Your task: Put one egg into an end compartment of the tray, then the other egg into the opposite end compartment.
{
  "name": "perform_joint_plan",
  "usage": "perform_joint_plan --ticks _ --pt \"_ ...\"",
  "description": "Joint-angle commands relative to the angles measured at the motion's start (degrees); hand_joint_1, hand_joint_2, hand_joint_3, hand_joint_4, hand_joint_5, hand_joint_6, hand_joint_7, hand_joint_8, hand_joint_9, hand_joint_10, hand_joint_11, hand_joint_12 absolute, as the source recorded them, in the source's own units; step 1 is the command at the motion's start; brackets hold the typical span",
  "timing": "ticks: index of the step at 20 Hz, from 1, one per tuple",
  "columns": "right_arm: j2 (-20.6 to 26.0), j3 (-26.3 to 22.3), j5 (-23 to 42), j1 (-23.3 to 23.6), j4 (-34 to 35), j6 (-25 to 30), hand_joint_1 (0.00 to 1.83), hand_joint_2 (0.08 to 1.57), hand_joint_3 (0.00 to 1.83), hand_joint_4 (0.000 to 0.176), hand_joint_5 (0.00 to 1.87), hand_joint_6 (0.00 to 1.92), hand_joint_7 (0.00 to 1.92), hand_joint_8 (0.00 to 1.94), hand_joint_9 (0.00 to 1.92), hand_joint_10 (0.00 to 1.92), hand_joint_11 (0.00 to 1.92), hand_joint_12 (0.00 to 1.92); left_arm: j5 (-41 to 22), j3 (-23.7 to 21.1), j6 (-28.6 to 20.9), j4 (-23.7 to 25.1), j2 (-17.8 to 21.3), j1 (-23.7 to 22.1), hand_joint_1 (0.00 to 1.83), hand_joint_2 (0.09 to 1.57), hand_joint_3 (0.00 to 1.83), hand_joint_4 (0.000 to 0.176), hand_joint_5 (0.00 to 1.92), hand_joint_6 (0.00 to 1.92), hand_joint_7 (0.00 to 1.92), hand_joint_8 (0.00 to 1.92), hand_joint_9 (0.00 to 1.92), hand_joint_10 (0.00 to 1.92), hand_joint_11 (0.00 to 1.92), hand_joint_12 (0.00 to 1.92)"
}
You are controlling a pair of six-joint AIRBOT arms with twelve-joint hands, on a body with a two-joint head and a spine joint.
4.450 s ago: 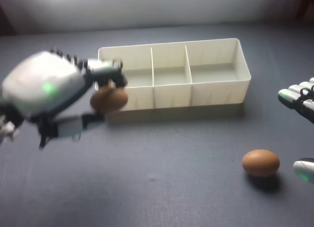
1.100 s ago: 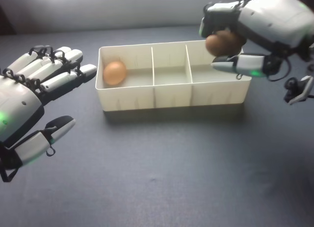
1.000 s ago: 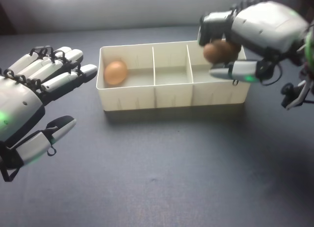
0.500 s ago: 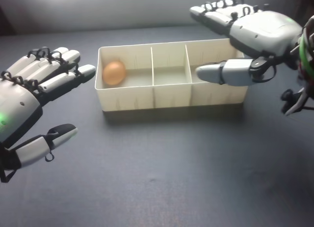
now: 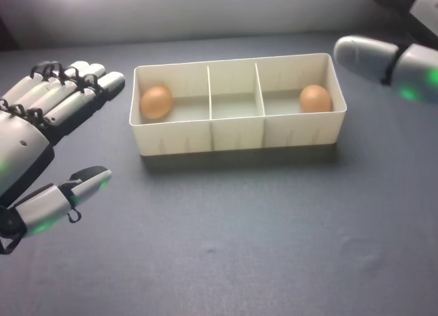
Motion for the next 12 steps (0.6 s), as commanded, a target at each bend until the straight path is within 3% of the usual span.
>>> perform_joint_plan --ticks 1,2,3,4,5,6,7,8,9,11,12 --pt "0.84 -0.49 10.94 -0.78 -0.09 0.89 0.04 1.30 0.00 0.045 0.00 0.00 0.00 0.00 0.00 0.00 0.02 0.01 -8.36 0.02 -0.15 -0.58 0.52 -0.21 0.56 1.38 0.00 0.042 0.00 0.00 0.00 0.00 0.00 0.00 0.00 0.03" --pt "1.49 -1.34 13.81 -3.08 -0.08 1.82 0.06 1.31 0.00 0.048 0.00 0.00 0.00 0.00 0.00 0.00 0.00 0.40 -8.88 -0.02 -0.16 -0.79 0.48 -0.07 0.56 1.38 0.00 0.046 0.00 0.00 0.00 0.00 0.00 0.00 0.00 0.01" --pt "2.30 -2.49 17.03 -6.03 0.37 2.39 0.07 1.33 0.00 0.067 0.00 0.00 0.00 0.00 0.00 0.00 0.00 0.82 -9.57 -0.04 -0.19 -1.03 0.37 0.02 0.48 1.37 0.00 0.059 0.00 0.00 0.00 0.00 0.00 0.00 0.00 0.00" --pt "2.96 -3.48 19.61 -8.36 0.95 2.42 0.06 1.33 0.00 0.070 0.00 0.00 0.00 0.00 0.00 0.00 0.00 1.14 -9.99 -0.06 -0.21 -1.16 0.32 0.05 0.42 1.37 0.00 0.062 0.00 0.00 0.00 0.00 0.00 0.00 0.00 0.00" --pt "3.68 -4.57 22.27 -10.80 1.92 2.42 0.08 1.35 0.00 0.056 0.00 0.00 0.00 0.00 0.00 0.00 0.00 1.11 -10.63 -0.10 -0.30 -1.27 0.30 0.10 0.33 1.37 0.00 0.060 0.00 0.00 0.00 0.00 0.00 0.00 0.00 0.00" --pt "4.35 -5.55 24.52 -13.15 2.55 2.47 0.10 1.37 0.00 0.064 0.00 0.00 0.00 0.00 0.00 0.00 0.00 0.77 -11.24 -0.19 -0.34 -1.38 0.31 0.18 0.23 1.37 0.00 0.096 0.00 0.00 0.00 0.00 0.00 0.00 0.00 0.00" --pt "5.01 -6.38 26.18 -15.02 2.85 2.71 0.12 1.39 0.00 0.058 0.00 0.00 0.00 0.00 0.00 0.00 0.00 0.34 -11.89 -0.31 -0.34 -1.48 0.35 0.28 0.19 1.35 0.00 0.141 0.00 0.00 0.00 0.00 0.00 0.00 0.00 0.00" --pt "6.02 -7.58 29.06 -17.47 3.21 2.93 0.13 1.43 0.02 0.020 0.00 0.00 0.00 0.00 0.00 0.00 0.00 0.07 -13.12 -0.58 -0.34 -1.70 0.46 0.51 0.19 1.31 0.00 0.169 0.00 0.00 0.00 0.00 0.00 0.00 0.00 0.00" --pt "6.72 -8.39 30.97 -18.89 3.55 2.93 0.13 1.44 0.02 0.001 0.00 0.00 0.00 0.00 0.00 0.00 0.00 0.01 -14.01 -0.76 -0.35 -1.82 0.71 0.72 0.15 1.29 0.00 0.174 0.00 0.00 0.00 0.00 0.00 0.00 0.00 0.00" --pt "7.92 -9.65 34.93 -21.77 4.65 2.93 0.10 1.41 0.01 0.000 0.00 0.00 0.00 0.00 0.00 0.00 0.00 0.00 -16.54 -1.19 -0.35 -2.46 1.24 1.57 0.10 1.26 0.00 0.152 0.00 0.00 0.00 0.00 0.00 0.00 0.00 0.00" --pt "8.17 -9.84 35.61 -22.28 4.94 2.93 0.09 1.40 0.00 0.000 0.00 0.00 0.00 0.00 0.00 0.00 0.00 0.00 -17.32 -1.24 -0.35 -2.70 1.28 1.80 0.13 1.29 0.00 0.107 0.00 0.00 0.00 0.00 0.00 0.00 0.00 0.00"
